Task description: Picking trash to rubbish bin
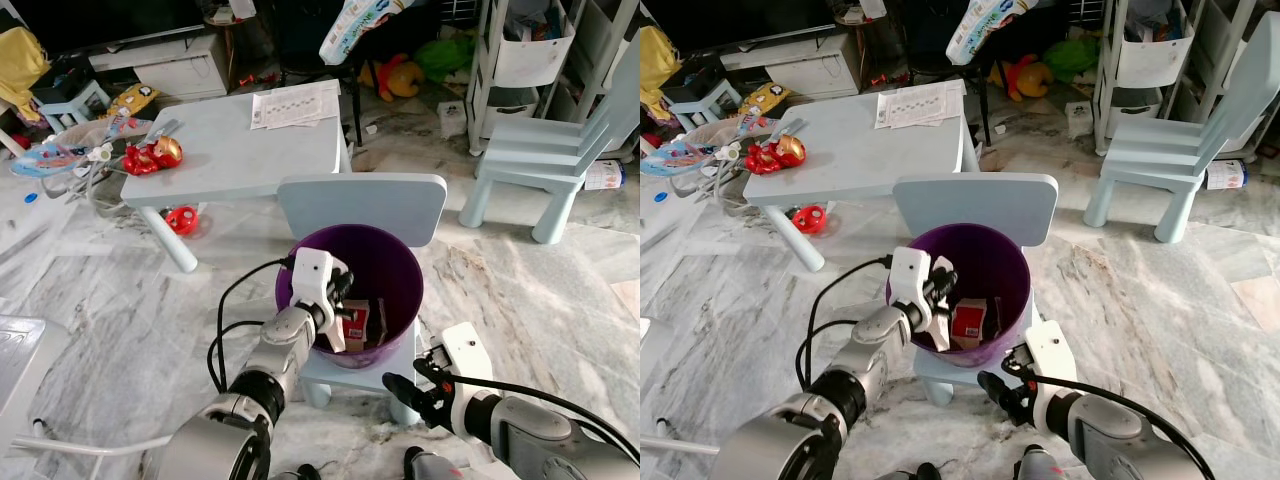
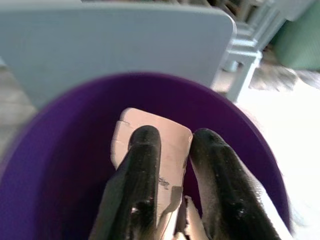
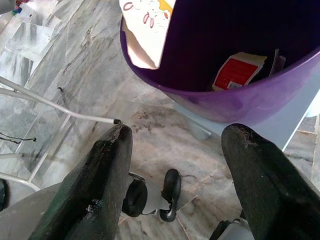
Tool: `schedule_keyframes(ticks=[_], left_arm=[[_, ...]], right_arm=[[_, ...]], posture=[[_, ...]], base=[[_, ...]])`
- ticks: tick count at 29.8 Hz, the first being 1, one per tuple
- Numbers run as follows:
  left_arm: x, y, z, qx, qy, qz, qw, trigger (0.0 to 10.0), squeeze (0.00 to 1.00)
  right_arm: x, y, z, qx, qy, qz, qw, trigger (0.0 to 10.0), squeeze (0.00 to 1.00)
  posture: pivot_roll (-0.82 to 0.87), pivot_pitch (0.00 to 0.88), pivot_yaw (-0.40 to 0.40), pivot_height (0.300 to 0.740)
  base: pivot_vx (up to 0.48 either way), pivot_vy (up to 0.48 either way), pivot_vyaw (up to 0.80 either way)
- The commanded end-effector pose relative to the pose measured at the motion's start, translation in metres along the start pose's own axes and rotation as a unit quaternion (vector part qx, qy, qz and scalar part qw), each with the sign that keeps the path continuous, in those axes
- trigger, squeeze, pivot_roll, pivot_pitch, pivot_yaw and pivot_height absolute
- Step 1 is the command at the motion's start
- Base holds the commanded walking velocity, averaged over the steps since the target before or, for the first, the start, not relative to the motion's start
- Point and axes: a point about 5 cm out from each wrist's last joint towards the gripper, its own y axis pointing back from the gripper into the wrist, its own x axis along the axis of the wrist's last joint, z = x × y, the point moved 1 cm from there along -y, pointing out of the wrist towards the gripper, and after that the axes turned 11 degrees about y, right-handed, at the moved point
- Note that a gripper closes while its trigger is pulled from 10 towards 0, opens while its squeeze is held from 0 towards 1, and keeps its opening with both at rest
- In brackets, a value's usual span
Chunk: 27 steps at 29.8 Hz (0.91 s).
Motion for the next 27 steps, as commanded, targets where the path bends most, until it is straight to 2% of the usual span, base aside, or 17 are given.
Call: schedule_keyframes(ticks=[1,11,15,20,22,23,24,26,27], left_arm=[[0.000,-0.003,0.007,0.008,0.002,0.004,1.000,10.0,1.00],[0.006,-0.006,0.010,0.010,0.004,0.018,1.000,10.0,1.00],[0.014,-0.006,0.005,0.009,0.012,0.037,0.999,10.0,1.00],[0.034,-0.001,-0.014,0.019,-0.003,0.092,0.996,10.0,1.00],[0.050,0.007,-0.033,0.050,-0.018,0.137,0.989,10.0,1.00],[0.050,0.007,-0.033,0.050,-0.018,0.137,0.989,10.0,1.00],[0.059,0.013,-0.044,0.065,-0.029,0.165,0.984,10.0,1.00],[0.064,0.016,-0.048,0.071,-0.031,0.177,0.981,10.0,1.00],[0.071,0.021,-0.053,0.081,-0.045,0.198,0.976,10.0,1.00]], right_arm=[[0.006,0.001,-0.004,0.005,0.004,0.009,1.000,10.0,0.00],[0.012,-0.003,-0.002,0.004,0.012,0.011,1.000,10.0,0.00],[0.017,-0.009,-0.002,0.004,0.017,0.023,1.000,10.0,0.00],[0.038,-0.027,0.002,-0.014,0.048,0.069,0.996,10.0,0.00],[0.056,-0.039,0.009,-0.037,0.066,0.098,0.992,10.0,0.00],[0.056,-0.039,0.009,-0.037,0.066,0.098,0.992,10.0,0.00],[0.069,-0.045,0.014,-0.058,0.080,0.122,0.987,10.0,0.00],[0.077,-0.046,0.017,-0.073,0.090,0.141,0.983,10.0,0.00],[0.087,-0.050,0.022,-0.092,0.087,0.159,0.979,10.0,0.00]], posture=[[-0.41,0.167,0.192,0.740],[-0.40,0.151,0.189,0.740],[-0.36,0.139,0.179,0.740],[-0.27,0.112,0.146,0.740],[-0.22,0.093,0.126,0.740],[-0.22,0.093,0.126,0.740],[-0.20,0.084,0.115,0.740],[-0.20,0.084,0.115,0.740],[-0.18,0.073,0.104,0.740]], base=[[0.000,0.000,0.00],[0.000,0.000,0.00],[0.000,0.000,0.00],[0.000,0.000,0.00],[0.000,0.000,0.00],[0.000,0.000,0.00],[0.000,0.000,0.00],[0.000,0.000,0.00],[0.000,0.000,0.00]])
